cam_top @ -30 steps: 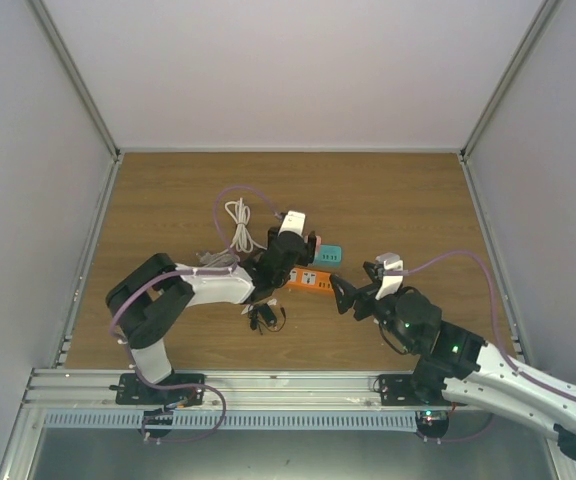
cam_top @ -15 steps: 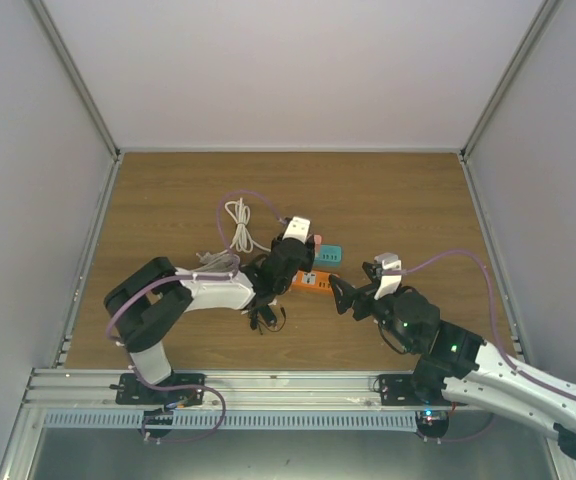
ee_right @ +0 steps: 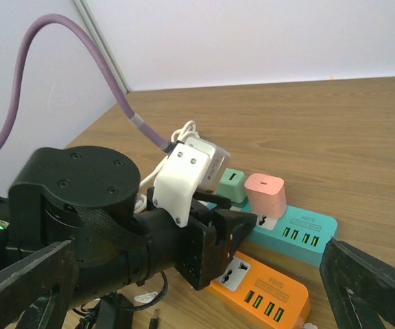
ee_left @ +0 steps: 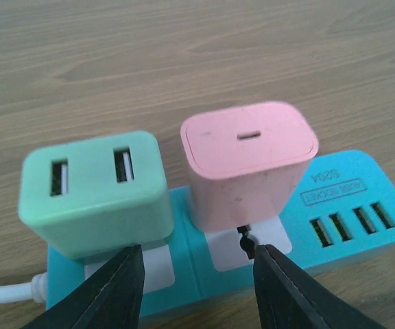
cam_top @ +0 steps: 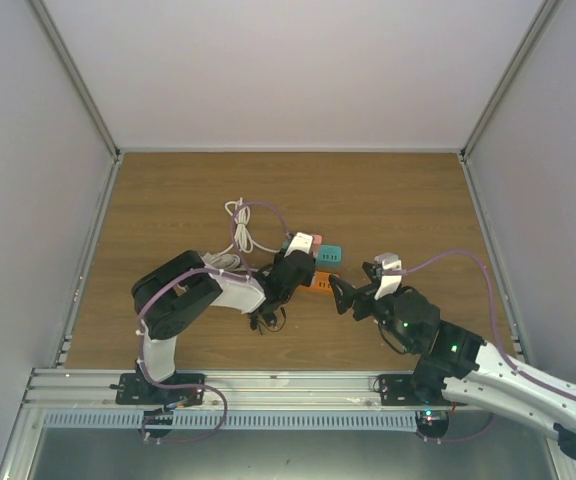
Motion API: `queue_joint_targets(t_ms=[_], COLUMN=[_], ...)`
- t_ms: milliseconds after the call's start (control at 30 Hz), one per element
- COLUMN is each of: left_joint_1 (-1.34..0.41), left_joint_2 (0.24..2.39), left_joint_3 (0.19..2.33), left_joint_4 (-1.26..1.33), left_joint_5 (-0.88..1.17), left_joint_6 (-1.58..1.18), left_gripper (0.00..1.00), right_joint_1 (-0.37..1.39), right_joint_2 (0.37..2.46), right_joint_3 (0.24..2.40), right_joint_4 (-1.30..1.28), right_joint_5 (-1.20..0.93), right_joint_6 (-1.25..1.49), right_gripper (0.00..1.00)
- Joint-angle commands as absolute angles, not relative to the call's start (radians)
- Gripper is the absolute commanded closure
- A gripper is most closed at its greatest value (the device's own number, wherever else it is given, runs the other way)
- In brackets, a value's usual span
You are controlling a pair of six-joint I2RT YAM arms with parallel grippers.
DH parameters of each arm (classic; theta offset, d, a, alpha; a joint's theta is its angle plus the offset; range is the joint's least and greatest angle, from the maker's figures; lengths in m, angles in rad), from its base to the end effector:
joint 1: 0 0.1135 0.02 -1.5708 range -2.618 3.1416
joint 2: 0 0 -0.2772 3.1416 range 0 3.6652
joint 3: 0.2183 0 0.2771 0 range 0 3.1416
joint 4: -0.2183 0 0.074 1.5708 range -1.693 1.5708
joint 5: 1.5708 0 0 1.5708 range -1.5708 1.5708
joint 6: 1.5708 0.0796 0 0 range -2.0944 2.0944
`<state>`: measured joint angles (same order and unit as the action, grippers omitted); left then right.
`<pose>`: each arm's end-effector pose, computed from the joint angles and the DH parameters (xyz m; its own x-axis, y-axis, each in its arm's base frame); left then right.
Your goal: Insert the plug
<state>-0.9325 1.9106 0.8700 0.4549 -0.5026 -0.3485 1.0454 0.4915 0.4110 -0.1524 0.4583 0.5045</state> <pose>0.2815 -0.3151 0.0923 -0.4682 0.1289 -0.8742 0.3242 0.9454 -0.0343 0.1265 0.1480 0.2488 -0.3720 0.2226 -0.9011 -0.4342 0.8163 0.3809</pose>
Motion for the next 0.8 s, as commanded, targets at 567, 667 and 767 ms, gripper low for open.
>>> queue_joint_targets(t_ms=[567,667,767], left_joint_1=[-0.892,-0.868,-0.867], left_joint_2=[1.841,1.893,1.933], left_joint_3=[1.052,1.057,1.046], left_joint_4=[0.343,0.342,0.35], left_joint_5=[-0.457,-0.407,-0.392], left_joint_6=[-0.314,-0.344,-0.364], left_gripper=[0.51,0.51,0.51], right_joint_1=[1.057,1.056,1.056], right_joint_2=[0.485,0.482,0.481], right_joint_3=[0.416,0.415,0.416], right_joint_4=[-0.146,-0.147,-0.147], right_joint_5=[0.467,0.466,0.46], right_joint_6=[0.505,0.505,0.505], right_gripper=[0.0,0.01,0.01])
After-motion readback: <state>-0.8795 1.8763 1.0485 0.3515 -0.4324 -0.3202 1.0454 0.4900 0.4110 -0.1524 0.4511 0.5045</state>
